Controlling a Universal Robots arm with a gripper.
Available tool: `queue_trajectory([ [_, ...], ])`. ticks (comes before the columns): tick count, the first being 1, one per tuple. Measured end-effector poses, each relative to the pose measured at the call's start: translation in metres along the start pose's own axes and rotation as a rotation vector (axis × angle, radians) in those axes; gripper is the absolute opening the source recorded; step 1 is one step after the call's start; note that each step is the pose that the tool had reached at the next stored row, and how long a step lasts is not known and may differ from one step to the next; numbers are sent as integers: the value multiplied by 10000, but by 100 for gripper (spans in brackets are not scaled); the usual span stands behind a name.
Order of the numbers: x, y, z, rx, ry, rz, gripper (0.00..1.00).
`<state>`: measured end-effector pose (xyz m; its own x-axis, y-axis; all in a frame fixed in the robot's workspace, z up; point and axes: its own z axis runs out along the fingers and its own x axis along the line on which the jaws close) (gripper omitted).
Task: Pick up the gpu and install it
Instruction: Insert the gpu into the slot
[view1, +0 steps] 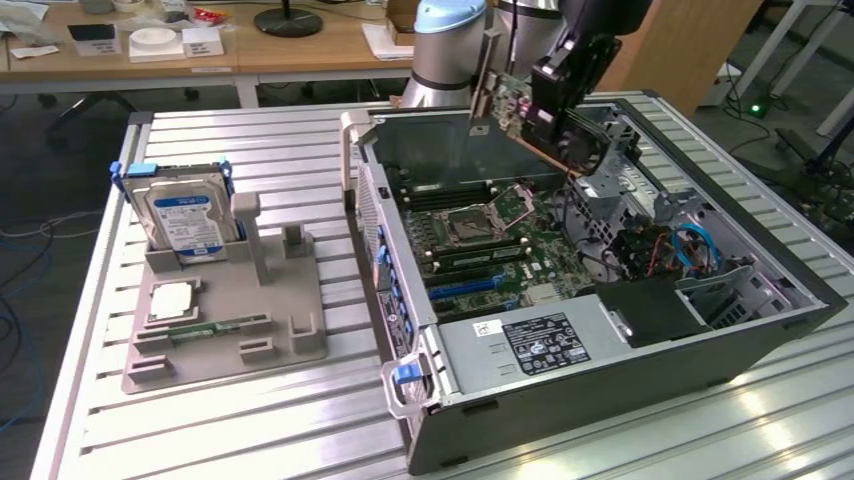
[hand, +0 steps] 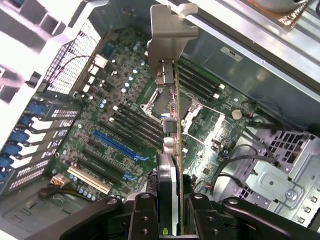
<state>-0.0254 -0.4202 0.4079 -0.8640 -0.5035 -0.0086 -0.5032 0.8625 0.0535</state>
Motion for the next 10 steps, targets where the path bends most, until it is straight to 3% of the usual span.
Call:
queue_trajectory([
  [10,5,-8,0,-9,58,-1083,29],
])
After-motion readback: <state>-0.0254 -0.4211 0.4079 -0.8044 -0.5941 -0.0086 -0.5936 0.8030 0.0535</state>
